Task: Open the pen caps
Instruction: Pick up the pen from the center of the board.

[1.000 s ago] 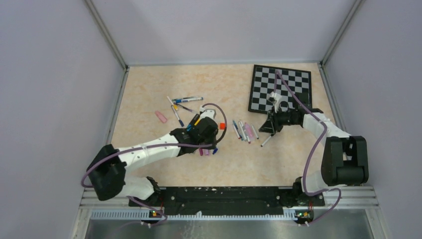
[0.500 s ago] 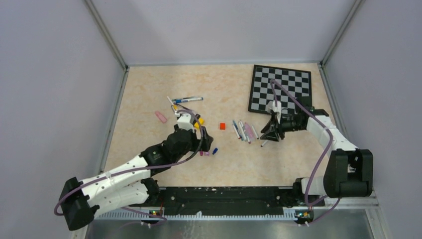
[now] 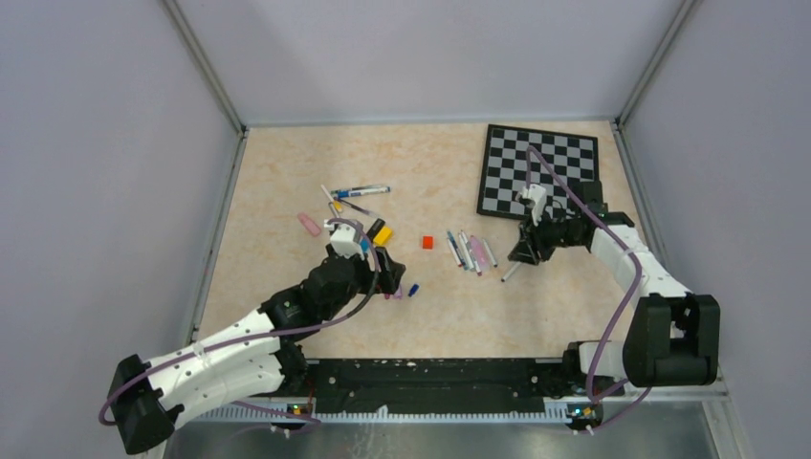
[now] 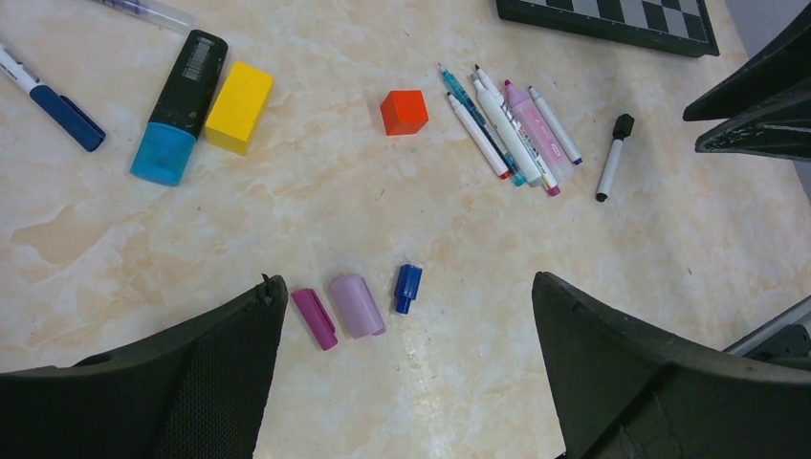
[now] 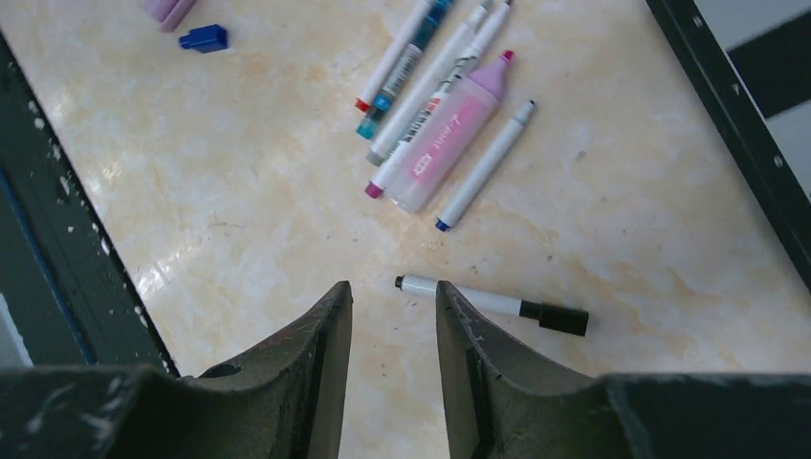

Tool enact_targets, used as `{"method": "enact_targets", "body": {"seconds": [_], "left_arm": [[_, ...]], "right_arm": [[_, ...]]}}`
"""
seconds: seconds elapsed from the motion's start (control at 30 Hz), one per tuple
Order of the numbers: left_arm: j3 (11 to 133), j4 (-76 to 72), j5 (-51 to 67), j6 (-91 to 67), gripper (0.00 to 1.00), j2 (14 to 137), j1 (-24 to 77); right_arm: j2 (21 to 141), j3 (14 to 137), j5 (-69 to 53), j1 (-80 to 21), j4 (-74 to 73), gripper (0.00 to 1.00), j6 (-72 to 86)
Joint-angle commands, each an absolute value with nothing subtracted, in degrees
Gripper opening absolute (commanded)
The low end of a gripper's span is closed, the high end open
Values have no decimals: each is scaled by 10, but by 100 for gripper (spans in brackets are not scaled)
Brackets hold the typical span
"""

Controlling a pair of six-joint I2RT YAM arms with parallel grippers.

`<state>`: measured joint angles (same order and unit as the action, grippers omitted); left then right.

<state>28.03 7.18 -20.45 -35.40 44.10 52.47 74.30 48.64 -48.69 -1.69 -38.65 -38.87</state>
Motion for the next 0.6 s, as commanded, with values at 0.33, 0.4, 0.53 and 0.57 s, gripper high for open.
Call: {"method": "enact_targets", "body": {"seconds": [0.33, 0.4, 0.53, 0.57], "left_arm": [[269, 32, -210, -356, 99, 438, 521], [269, 31, -211, -356, 99, 439, 519], [270, 29, -212, -358, 99, 444, 519], [270, 28, -211, -359, 99, 445, 519]], "right_arm": [[708, 357, -249, -14, -128, 39, 140], [708, 338, -234, -15, -112, 38, 165], [723, 338, -178, -38, -108, 35, 164], [728, 340, -162, -45, -110, 35, 163]]}}
